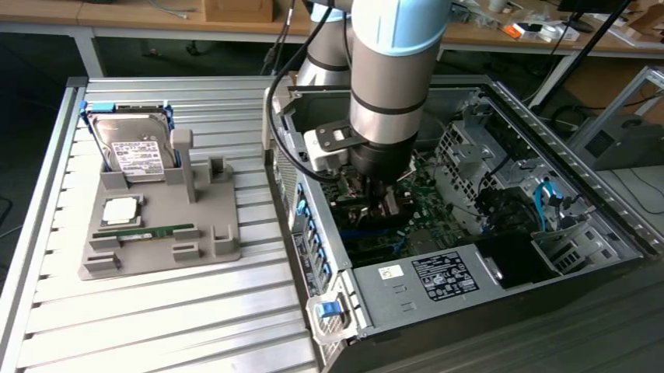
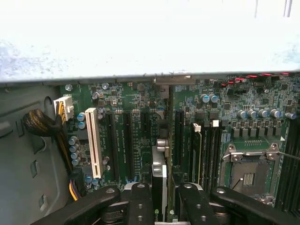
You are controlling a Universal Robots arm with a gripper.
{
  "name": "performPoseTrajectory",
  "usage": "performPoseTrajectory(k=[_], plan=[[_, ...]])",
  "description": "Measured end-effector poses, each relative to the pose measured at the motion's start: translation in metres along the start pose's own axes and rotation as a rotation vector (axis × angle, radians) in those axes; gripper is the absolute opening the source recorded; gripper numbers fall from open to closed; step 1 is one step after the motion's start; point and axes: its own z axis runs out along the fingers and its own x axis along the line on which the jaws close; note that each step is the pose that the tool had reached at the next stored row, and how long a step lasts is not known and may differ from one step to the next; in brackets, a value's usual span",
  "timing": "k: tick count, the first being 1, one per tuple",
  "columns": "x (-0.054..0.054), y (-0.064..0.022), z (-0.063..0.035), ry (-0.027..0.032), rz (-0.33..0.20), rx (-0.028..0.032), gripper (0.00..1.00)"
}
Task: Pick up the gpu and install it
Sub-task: 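Insert the gpu into the slot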
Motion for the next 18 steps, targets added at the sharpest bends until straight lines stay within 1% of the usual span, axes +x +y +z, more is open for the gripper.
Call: performPoseTrajectory(k=[8, 16, 18], plan=[[0.0001, 0.0006, 0.0026, 0.0, 0.0, -0.0001, 0.27], [0.0001, 0.0011, 0.0051, -0.0016, 0.001, 0.0, 0.27], [0.0002, 0.0013, 0.0059, -0.001, 0.0, -0.0004, 0.27]])
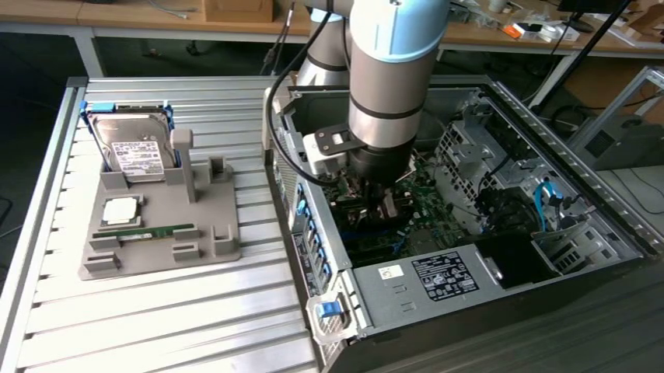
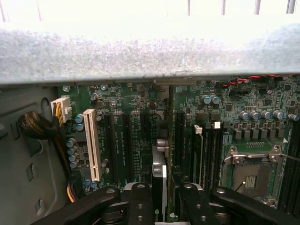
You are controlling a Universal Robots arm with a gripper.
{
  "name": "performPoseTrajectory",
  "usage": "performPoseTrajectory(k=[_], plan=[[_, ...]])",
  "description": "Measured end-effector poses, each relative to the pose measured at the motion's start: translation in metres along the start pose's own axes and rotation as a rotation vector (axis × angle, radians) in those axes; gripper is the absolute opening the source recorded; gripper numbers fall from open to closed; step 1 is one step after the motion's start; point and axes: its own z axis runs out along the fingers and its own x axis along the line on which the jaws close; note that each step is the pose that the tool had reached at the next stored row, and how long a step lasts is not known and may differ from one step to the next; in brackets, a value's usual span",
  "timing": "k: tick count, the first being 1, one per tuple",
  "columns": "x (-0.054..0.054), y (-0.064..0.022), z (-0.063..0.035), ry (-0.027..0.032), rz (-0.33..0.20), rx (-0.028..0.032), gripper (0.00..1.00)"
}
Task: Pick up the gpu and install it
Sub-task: 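Insert the gpu into the slot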
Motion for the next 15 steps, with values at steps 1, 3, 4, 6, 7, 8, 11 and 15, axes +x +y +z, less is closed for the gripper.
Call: performPoseTrajectory(k=[1, 3, 4, 6, 7, 8, 11, 15], plan=[[0.0, 0.0001, 0.0004, 0.0001, 0.0, -0.0001, 0.27], [0.0, 0.0001, 0.0006, -0.0001, 0.0, 0.0, 0.27], [0.0, 0.0001, 0.0008, -0.0005, 0.0, 0.0002, 0.27], [0.0, 0.0001, 0.0008, -0.0002, 0.0, 0.0002, 0.27], [0.0, 0.0001, 0.0009, 0.001, 0.0, 0.0004, 0.27], [0.0001, 0.0001, 0.0009, 0.0015, 0.0, 0.0003, 0.27], [-0.0001, 0.0001, 0.0008, 0.0018, 0.0, 0.0003, 0.27], [-0.0001, 0.0003, 0.0008, 0.0017, 0.0, 0.0003, 0.27]])
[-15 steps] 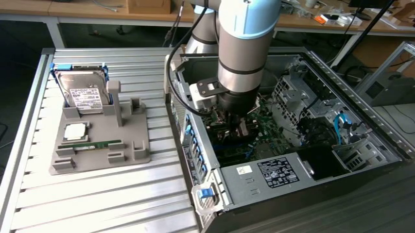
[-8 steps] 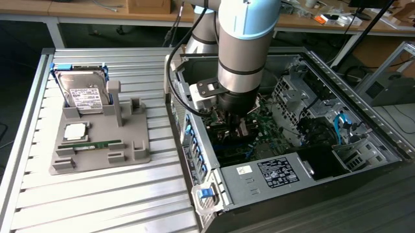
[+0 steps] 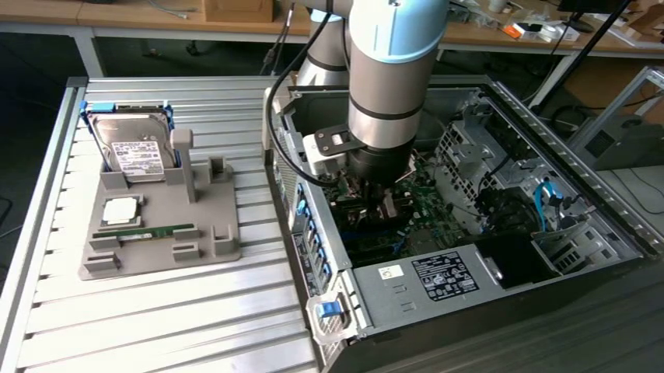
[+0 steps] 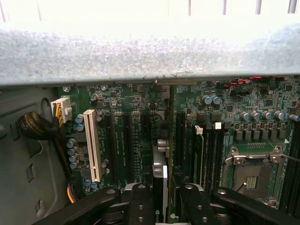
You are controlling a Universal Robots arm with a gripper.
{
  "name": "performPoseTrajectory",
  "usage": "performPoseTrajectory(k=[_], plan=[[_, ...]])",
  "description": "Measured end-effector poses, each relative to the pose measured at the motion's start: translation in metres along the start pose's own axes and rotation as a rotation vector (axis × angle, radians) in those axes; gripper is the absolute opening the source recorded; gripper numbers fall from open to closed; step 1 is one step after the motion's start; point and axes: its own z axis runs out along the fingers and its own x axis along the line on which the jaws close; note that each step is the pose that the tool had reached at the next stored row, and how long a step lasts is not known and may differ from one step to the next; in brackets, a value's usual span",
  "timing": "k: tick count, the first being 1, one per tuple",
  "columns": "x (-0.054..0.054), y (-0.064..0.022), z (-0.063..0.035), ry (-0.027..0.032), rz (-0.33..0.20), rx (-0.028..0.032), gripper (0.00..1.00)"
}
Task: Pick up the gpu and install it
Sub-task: 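Insert the gpu into the slot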
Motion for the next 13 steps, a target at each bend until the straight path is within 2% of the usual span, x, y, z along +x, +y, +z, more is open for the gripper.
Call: performPoseTrajectory(k=[13], plan=[[-0.0012, 0.0002, 0.0006, -0.0017, -0.008, -0.0001, 0.27]])
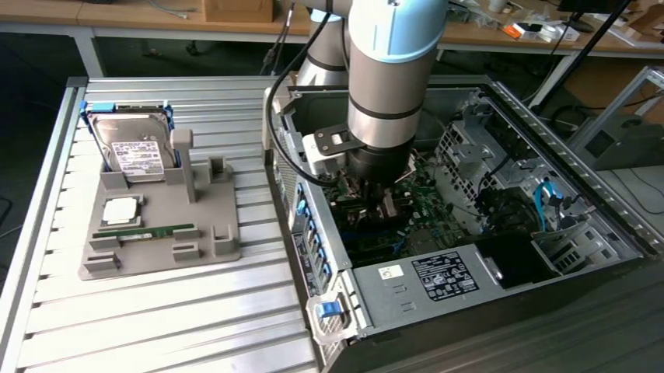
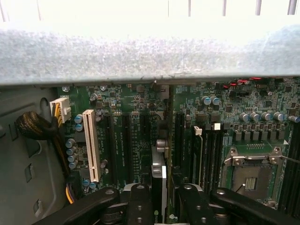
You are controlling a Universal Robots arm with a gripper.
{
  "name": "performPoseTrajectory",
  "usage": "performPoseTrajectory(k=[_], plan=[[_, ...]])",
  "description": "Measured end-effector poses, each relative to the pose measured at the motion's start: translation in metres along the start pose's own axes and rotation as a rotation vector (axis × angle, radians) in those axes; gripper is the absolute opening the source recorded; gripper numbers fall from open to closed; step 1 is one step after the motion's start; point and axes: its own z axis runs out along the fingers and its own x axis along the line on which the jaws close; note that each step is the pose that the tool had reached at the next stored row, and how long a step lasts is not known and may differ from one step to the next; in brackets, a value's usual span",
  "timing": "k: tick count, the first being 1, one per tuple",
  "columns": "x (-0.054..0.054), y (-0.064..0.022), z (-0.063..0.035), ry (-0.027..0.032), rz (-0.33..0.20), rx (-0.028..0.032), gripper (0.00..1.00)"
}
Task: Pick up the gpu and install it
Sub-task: 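Insert the gpu into the slot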
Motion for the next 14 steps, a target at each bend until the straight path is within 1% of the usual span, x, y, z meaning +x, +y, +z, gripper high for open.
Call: performPoseTrajectory(k=[1, 4, 14], plan=[[-0.0002, 0.0, 0.0003, -0.0011, -0.002, 0.0005, 0.27], [-0.0002, 0.0, 0.0002, -0.002, -0.01, -0.0001, 0.27], [-0.0002, 0.0, 0.0002, -0.0018, -0.011, -0.0002, 0.27]])
